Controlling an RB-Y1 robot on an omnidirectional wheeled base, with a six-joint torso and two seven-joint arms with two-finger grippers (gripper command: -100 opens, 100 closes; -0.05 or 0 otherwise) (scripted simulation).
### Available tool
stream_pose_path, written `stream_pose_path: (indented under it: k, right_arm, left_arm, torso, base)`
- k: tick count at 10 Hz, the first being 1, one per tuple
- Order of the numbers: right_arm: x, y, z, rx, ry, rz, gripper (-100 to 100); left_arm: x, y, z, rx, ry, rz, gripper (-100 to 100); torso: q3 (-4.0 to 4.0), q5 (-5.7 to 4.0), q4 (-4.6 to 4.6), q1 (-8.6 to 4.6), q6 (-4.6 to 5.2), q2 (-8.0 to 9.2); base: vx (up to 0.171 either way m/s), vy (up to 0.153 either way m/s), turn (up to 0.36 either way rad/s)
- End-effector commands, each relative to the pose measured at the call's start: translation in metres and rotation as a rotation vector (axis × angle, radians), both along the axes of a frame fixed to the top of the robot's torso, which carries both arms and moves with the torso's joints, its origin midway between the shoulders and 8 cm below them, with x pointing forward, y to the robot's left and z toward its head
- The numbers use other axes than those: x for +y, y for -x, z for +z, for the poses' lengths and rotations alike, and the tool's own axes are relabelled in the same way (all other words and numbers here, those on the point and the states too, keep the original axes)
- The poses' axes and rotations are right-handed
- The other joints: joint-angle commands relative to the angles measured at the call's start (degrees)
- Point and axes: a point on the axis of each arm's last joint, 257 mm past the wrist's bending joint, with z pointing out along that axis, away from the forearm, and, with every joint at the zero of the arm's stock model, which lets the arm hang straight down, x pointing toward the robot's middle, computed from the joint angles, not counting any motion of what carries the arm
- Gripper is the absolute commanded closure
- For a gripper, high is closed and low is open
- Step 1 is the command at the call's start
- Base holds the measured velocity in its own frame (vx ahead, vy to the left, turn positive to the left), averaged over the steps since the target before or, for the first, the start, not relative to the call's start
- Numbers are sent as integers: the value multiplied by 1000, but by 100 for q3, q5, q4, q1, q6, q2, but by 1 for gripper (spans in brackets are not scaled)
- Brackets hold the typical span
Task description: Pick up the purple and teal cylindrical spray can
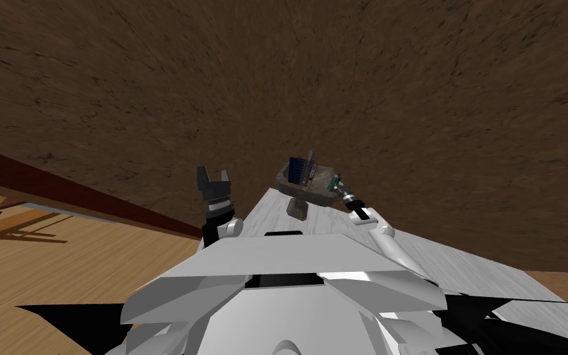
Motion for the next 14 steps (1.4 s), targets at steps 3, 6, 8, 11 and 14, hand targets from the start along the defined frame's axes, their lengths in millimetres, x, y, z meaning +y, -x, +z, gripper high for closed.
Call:
stream_pose_path:
  k: [3, 6, 8, 11, 14]
  right_arm:
    - [-1, 28, -5, 1, -11, -29, 100]
    - [-6, 55, -5, 2, -10, -63, 100]
    - [-14, 74, -3, 0, -7, -104, 100]
    - [-26, 102, -4, 12, 6, -155, 100]
    - [-35, 132, 1, 21, 30, -202, 100]
  left_arm:
    - [0, 0, 0, 0, 0, 0, 0]
    - [0, 0, 0, 0, 0, 0, 0]
    - [0, 0, 0, 0, 0, 0, 0]
    - [0, 0, 0, 0, 0, 0, 0]
    - [0, 0, 0, 0, 0, 0, 0]
  torso:
    - [-8, -17, -15, -7, -2, -1]
    - [-9, -29, -25, -21, 16, 6]
    - [-9, -34, -32, -30, 33, 14]
    - [-9, -39, -37, -47, 44, 20]
    - [-6, -37, -36, -51, 49, 24]
  base:
    - [24, -29, 117]
    - [26, -29, 83]
    - [25, -28, 92]
    - [22, -38, 94]
    - [21, -34, 81]
